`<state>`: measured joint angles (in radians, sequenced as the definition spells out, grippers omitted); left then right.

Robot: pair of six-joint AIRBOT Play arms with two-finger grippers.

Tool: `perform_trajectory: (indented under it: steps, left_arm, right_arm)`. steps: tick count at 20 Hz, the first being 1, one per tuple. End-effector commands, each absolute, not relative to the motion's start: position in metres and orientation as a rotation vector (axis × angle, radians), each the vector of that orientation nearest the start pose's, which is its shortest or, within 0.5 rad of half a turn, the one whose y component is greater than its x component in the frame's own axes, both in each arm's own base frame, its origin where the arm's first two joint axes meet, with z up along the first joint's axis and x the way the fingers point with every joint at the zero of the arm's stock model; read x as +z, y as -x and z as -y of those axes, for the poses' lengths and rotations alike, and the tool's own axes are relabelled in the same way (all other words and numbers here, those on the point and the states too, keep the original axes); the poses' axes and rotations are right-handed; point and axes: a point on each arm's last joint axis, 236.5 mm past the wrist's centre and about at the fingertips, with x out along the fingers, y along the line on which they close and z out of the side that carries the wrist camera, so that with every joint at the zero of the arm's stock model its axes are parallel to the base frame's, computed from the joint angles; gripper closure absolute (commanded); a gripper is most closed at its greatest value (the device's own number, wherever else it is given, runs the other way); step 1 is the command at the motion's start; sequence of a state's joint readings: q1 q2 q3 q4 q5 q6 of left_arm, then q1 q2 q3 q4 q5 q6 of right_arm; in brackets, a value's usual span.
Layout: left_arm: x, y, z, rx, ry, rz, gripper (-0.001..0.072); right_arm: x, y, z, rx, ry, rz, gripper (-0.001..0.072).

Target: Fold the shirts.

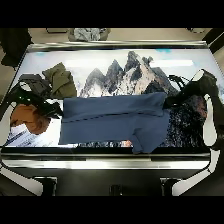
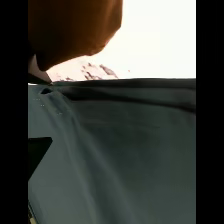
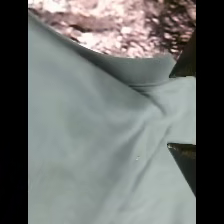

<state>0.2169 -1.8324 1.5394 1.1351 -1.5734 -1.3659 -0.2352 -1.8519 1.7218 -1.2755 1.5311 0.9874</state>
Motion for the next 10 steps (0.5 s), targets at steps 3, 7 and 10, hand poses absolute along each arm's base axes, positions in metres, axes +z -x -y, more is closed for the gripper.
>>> perform_trajectory:
  steps: [3, 7, 10]
  left_arm:
    - [-0.029, -0.379, 0.0, -0.323, 0.479, -1.709, 0.0288]
    - [-0.035, -0.326, 0.012, -0.326, 0.475, -1.692, 0.0289]
    - [-0.076, -0.272, 0.028, -0.261, 0.52, -1.7, 0.029]
  right_arm:
    - [-0.008, -0.393, 0.07, 0.488, -0.056, -1.574, 0.0216]
    - [-0.006, -0.348, 0.088, 0.414, -0.084, -1.611, 0.0217]
    - [-0.028, -0.311, 0.071, 0.445, -0.077, -1.62, 0.0217]
